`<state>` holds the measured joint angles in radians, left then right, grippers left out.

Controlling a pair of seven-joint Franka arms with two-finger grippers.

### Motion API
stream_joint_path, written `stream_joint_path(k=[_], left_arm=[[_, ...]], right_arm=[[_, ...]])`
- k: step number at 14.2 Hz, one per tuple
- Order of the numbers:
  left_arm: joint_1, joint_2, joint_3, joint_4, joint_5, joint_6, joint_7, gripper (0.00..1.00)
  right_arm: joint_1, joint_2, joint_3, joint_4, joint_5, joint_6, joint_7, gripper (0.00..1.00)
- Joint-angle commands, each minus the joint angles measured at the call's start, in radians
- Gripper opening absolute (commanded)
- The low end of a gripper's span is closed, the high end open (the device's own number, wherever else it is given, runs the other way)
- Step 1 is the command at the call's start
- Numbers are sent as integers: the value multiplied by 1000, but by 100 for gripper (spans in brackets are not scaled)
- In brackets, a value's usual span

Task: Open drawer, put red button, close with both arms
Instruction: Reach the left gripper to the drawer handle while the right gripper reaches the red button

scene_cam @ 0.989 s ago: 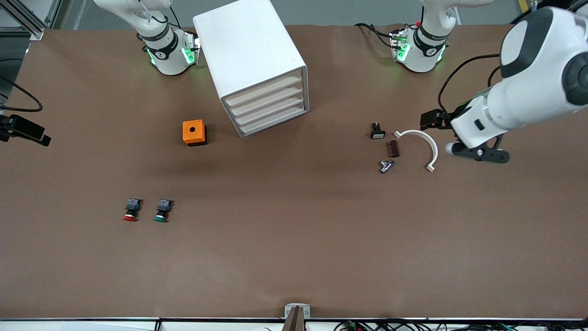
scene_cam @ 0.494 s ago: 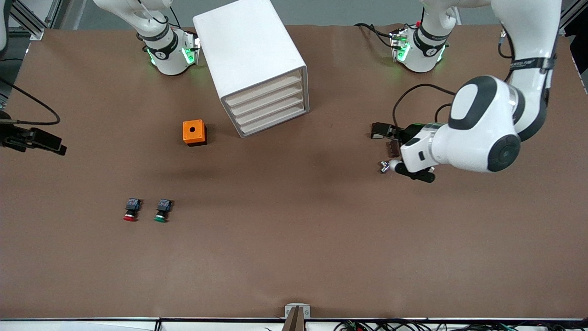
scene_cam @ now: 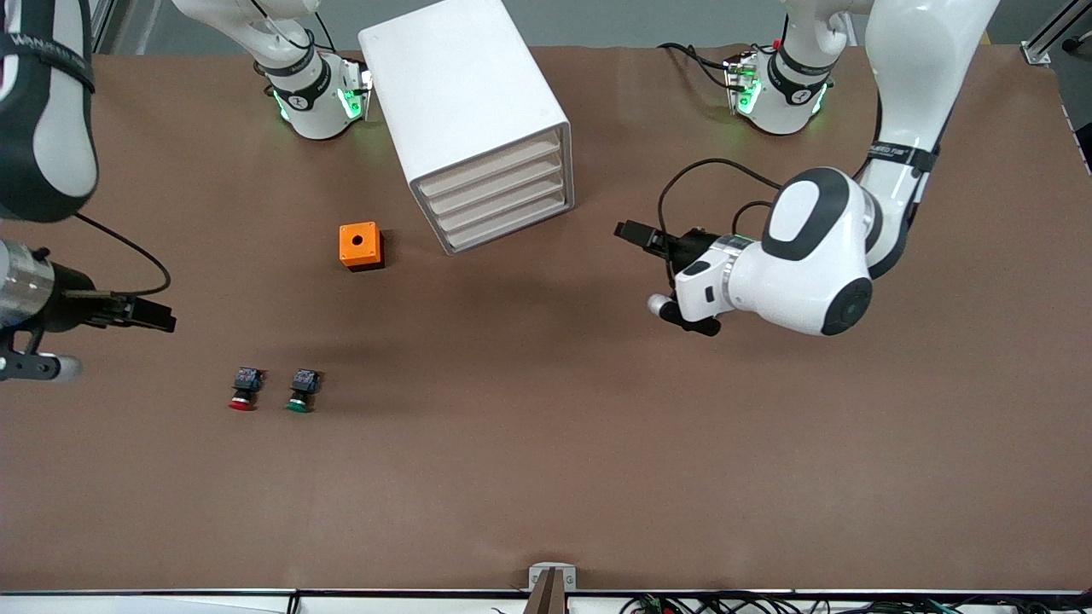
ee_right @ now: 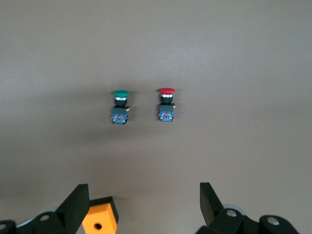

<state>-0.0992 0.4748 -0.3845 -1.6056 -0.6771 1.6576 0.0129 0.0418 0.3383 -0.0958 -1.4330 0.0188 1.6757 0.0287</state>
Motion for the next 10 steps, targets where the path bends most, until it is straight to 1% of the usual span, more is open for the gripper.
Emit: stream_joint_path(k=[1, 3, 6, 8, 10], left_arm=[[-11, 33, -25, -42, -103, 77, 114, 100], [-33, 33, -28, -126, -232, 175, 252, 100], [-77, 33, -28, -207, -364, 273, 410, 100], [-114, 36, -27, -249, -467, 316, 504, 100], [-131, 63, -28, -290, -571, 343, 654, 100]], right_arm=[[-17, 4, 2, -130, -8, 137, -10, 100], [-19, 14, 1, -197, -8, 217, -10, 100], [-40, 79, -1, -205, -8, 252, -9, 100], [-46, 126, -1, -205, -8, 294, -9, 100], [-56, 172, -1, -205, -8, 340, 3, 100]])
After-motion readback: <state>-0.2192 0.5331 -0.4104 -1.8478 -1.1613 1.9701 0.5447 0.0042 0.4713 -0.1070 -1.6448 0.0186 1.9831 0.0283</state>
